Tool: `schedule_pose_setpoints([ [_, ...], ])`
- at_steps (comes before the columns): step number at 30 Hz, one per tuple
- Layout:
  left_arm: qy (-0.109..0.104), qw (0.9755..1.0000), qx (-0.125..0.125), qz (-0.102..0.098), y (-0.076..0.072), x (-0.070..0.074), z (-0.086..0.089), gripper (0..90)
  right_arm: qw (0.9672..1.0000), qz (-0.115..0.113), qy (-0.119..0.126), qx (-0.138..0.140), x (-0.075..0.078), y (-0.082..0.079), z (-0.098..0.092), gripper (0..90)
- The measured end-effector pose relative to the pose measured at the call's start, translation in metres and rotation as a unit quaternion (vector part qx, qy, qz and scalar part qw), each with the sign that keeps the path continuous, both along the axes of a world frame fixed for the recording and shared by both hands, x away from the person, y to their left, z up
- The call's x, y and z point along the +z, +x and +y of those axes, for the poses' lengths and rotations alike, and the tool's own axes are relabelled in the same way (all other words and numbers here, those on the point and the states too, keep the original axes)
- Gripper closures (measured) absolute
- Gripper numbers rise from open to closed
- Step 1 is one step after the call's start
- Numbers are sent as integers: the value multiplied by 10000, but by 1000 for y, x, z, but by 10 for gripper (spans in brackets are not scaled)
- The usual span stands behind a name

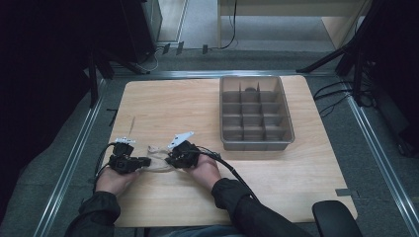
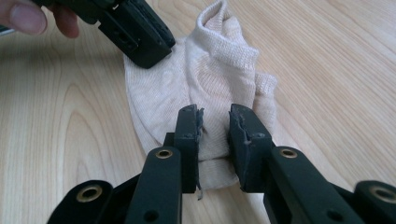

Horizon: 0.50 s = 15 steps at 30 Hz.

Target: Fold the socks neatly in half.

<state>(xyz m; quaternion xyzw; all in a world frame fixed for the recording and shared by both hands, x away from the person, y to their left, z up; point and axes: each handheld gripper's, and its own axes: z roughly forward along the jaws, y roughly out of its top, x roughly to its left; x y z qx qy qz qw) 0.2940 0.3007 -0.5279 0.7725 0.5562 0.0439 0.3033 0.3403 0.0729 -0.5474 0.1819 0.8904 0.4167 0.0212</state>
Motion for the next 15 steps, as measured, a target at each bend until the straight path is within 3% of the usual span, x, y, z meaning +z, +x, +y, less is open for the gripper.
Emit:
schedule_pose_setpoints([
  [9,-247,9996,-12,118,2,1,1,730,9999,123,-61,-17,2,2,-4,717],
  [12,-309,9995,-23,101,3,4,1,688,9999,17,-130,10,6,2,-3,678],
  [15,-362,9993,-17,-9,2,10,3,634,9998,64,-112,144,10,5,-3,646],
])
